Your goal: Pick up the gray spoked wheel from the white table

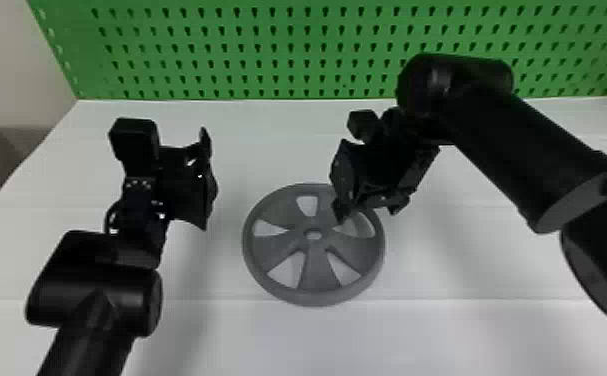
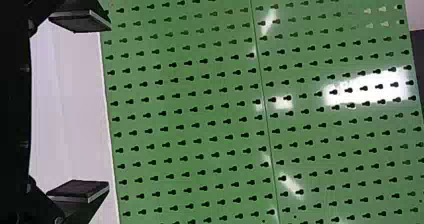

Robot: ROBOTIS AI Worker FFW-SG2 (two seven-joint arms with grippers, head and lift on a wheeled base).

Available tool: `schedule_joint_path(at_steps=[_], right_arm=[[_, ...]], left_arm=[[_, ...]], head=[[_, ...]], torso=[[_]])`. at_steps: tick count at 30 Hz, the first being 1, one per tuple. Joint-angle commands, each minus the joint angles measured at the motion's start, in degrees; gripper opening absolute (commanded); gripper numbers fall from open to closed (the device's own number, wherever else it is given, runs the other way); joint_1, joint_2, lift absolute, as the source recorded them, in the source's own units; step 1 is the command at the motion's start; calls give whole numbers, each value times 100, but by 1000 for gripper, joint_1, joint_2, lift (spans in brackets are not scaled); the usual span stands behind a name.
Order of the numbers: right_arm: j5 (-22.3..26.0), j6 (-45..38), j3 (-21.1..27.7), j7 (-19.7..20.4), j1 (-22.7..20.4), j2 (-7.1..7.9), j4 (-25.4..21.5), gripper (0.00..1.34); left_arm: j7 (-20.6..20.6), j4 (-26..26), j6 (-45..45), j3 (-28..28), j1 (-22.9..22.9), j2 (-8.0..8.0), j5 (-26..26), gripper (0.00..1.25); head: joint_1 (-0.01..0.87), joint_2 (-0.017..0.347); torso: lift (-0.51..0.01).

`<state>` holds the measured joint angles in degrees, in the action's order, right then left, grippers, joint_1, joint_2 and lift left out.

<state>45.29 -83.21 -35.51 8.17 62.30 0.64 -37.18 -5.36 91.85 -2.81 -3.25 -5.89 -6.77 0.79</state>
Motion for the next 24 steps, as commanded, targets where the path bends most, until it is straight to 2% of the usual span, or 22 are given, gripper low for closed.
schedule_joint_path(at_steps=[1,5,9,13,16,24], right_arm=[[-38,15,27,0,1,7,0,1238],[-90,15,44,0,1,7,0,1238],[-266,15,281,0,-43,-11,18,1238],[-495,6,607,0,-78,-69,106,1239],[-697,15,932,0,-113,-69,185,1241],[-1101,41,1398,0,-113,-69,317,1243]], left_arm=[[0,0,0,8,0,0,0,1089],[0,0,0,0,0,0,9,1089],[0,0,0,0,0,0,9,1089],[0,0,0,0,0,0,9,1089],[0,0,0,0,9,0,18,1089],[0,0,0,0,0,0,27,1089]], head=[[773,66],[773,66],[773,66],[773,66],[773,66],[773,66]], torso=[[-81],[-81],[-81],[-81],[-81],[-81]])
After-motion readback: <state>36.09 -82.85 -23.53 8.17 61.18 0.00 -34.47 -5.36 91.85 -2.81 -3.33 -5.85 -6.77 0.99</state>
